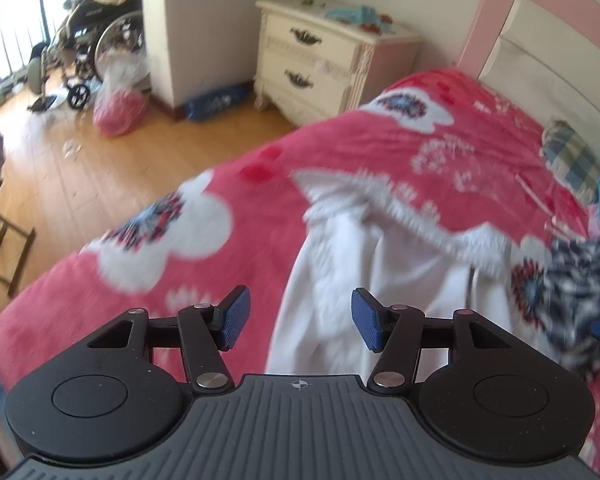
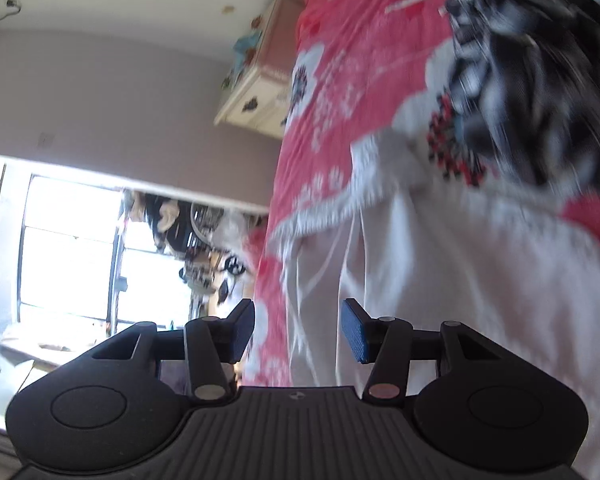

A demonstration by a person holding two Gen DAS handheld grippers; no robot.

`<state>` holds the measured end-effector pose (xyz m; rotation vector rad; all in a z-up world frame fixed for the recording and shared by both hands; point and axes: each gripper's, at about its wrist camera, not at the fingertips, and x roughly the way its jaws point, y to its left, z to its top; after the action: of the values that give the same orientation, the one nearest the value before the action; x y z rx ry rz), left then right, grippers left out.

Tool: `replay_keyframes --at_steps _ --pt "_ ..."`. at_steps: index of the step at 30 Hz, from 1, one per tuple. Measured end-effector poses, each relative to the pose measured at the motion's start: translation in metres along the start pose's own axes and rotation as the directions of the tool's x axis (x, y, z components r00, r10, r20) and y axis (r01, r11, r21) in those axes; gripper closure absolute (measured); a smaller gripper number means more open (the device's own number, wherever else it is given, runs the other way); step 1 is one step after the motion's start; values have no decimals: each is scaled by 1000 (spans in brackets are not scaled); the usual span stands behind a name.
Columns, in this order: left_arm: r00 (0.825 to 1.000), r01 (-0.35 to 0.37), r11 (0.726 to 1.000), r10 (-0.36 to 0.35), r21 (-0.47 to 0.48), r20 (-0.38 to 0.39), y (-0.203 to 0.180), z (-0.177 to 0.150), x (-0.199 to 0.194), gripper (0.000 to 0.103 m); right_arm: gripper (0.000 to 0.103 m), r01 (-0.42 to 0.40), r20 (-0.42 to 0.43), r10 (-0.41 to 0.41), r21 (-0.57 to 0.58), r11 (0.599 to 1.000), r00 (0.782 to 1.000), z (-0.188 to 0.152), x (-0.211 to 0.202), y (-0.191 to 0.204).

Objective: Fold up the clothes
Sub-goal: 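Lay the shirt flat on the bed and open both grippers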

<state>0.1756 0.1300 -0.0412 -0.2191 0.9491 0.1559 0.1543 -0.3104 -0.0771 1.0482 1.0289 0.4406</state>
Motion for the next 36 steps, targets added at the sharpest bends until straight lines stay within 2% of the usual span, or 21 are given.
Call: replay_keyframes --at_steps 1,3,7,10,13,17,22,24,25,26,27,28,30,33,34,36 --pt "1000 0 1000 0 -5 -27 3 -5 9 47 51 -2 -22 2 1 1000 1000 -13 -7 1" --pt "997 4 1000 -6 -28 -81 21 -33 -3 46 51 -4 -68 4 -1 1000 998 -39 -18 3" --pt "983 25 997 -39 -76 -182 33 -87 -1 46 51 10 -147 -13 -19 1000 989 -85 -30 9" --pt "975 33 997 -47 -66 -218 32 -126 -8 46 51 13 -201 -19 -27 1000 979 -121 -35 8" --pt "966 42 998 -53 -48 -254 30 -162 -14 46 51 53 -237 -61 -42 998 970 -155 -37 3" --pt "953 41 999 -48 -28 -298 31 -191 -18 46 51 118 -265 -126 -48 992 956 -191 -36 -4" --pt "935 75 996 -85 -42 -344 29 -210 -2 46 51 133 -276 -130 -9 991 952 -221 -38 -9" --pt "931 88 994 -104 -63 -351 28 -214 8 49 51 145 -269 -142 -10 989 953 -225 -36 -8" --pt "932 88 995 -101 -53 -348 26 -216 12 63 51 151 -266 -149 -13 988 952 -226 -34 -7" --pt "934 87 995 -96 -41 -344 24 -217 16 90 51 155 -263 -154 -16 988 952 -226 -33 -6" --pt "934 75 997 -80 -28 -347 20 -225 15 100 51 158 -263 -157 -20 987 952 -226 -31 -5" --pt "944 60 998 -65 -25 -325 22 -223 11 103 51 160 -263 -161 -24 987 951 -227 -30 -4" --pt "961 30 999 -35 -21 -274 26 -215 1 103 51 164 -267 -167 -34 986 949 -228 -25 -2" --pt "989 -53 998 49 -29 -137 49 -182 -37 103 51 170 -277 -175 -42 985 945 -229 -16 -2" --pt "992 -94 995 91 -28 -92 57 -171 -48 103 51 171 -280 -176 -43 984 944 -229 -13 -2" --pt "976 -219 976 219 -14 5 76 -144 -64 103 51 170 -286 -175 -45 984 942 -230 -8 -3"
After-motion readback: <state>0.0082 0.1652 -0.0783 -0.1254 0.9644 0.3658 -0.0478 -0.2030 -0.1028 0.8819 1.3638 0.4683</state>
